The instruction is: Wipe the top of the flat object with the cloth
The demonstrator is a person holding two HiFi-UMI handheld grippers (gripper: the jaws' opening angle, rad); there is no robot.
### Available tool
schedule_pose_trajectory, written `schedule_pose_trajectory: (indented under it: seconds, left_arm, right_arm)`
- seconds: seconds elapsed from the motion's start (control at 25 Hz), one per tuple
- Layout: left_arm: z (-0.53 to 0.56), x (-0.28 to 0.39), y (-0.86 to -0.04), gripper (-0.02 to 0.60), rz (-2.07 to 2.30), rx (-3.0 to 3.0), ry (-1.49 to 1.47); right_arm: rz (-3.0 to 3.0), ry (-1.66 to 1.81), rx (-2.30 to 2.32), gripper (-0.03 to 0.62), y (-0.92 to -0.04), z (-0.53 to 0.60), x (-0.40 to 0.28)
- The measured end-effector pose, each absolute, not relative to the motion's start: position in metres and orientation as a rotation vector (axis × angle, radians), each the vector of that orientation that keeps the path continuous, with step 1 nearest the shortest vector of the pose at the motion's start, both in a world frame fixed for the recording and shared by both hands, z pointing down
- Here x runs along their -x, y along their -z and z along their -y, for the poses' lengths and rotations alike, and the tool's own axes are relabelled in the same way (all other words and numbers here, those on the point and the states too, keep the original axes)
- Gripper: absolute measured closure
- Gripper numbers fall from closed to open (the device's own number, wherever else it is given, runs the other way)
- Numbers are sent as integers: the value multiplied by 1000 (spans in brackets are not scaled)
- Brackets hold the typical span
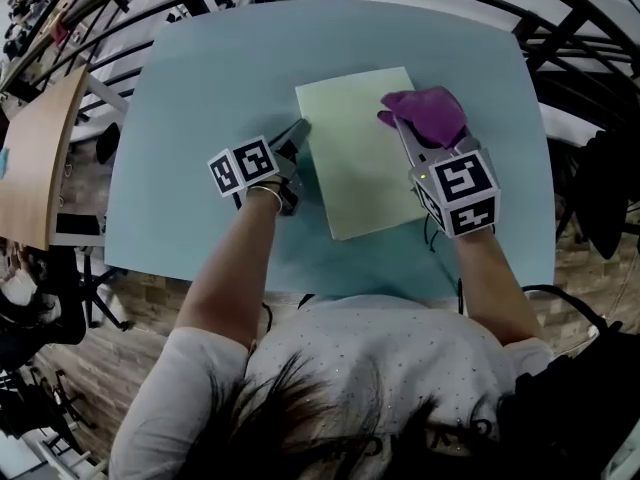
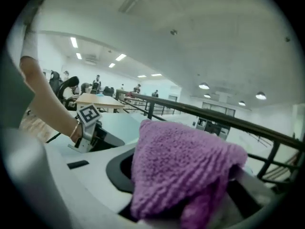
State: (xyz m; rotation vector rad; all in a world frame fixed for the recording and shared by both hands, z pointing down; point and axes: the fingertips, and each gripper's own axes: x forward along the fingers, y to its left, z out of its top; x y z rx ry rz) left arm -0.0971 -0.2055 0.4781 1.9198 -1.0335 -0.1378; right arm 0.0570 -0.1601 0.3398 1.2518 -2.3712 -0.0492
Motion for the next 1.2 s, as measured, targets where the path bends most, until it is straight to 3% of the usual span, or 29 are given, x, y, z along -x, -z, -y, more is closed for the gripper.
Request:
schedule_pose_trajectory:
  seconds: [0.2,0.44,1.2]
  left_arm:
    - [205,98,-479,477,1032,-1914,141]
    - [206,98,-478,477,1029,-1911,140]
    - [203,98,-481,480,1059,-1910,129]
  right_arm:
    - [2427,123,-883,562,-368,121,33]
    - [2310,55,-488,562,-449,70,76]
    - [2075,-43,-958,562,-464,115,-68]
